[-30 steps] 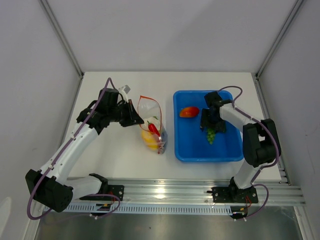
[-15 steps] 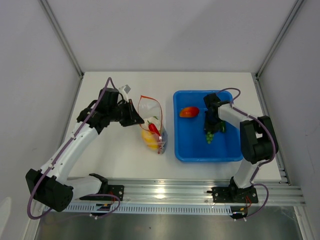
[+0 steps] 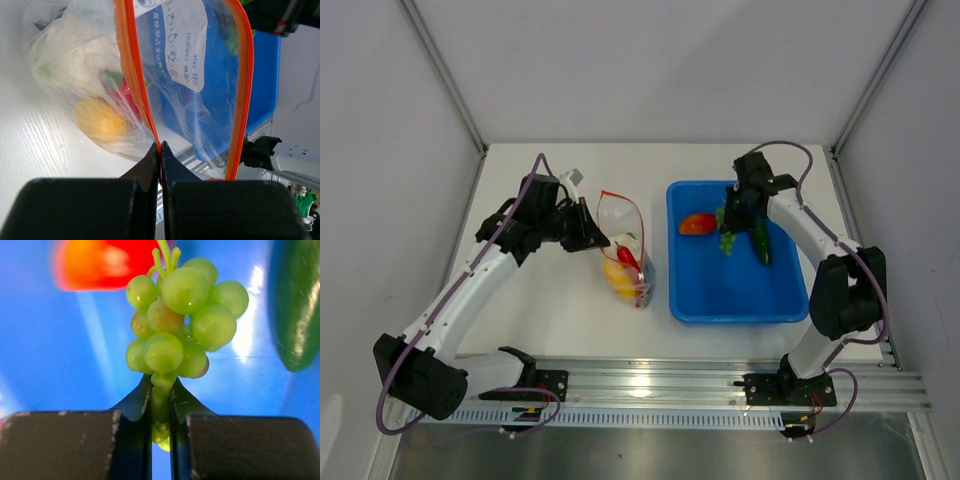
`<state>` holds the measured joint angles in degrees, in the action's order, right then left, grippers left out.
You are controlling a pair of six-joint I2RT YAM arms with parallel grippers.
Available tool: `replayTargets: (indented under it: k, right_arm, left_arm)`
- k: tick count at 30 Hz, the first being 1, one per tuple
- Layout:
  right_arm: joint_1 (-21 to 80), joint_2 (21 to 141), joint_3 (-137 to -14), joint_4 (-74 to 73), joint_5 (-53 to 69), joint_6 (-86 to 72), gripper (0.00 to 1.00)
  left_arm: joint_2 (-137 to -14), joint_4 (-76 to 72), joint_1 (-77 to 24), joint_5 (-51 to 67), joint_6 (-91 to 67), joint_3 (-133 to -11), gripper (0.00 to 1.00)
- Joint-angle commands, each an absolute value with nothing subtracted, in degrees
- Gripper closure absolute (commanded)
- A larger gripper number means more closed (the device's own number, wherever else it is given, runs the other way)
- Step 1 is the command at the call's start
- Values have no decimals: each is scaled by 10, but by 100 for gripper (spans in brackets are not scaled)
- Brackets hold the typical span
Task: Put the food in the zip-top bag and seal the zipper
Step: Pick up the fake fruit from the bin, then place the fake fruit in the zipper food storage bag.
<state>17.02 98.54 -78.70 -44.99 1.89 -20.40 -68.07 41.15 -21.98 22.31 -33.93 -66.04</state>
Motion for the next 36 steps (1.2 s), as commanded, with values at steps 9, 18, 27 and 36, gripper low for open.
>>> replayTargets:
  k: [9, 18, 27, 36]
  right_arm:
    - [181, 825, -833, -271, 393, -213, 100]
    - [241, 867, -846, -91, 631, -398, 100]
    - [285, 934, -877, 23, 698, -613, 100]
    - [294, 953, -903, -100, 686, -634, 100]
  left_arm:
    - [-686, 385, -216, 236, -339, -687, 99]
    - [-683, 385, -216, 236, -340, -686, 99]
    - [-676, 384, -216, 236, -339, -683, 99]
    - [-681, 381, -216, 233, -338, -697, 99]
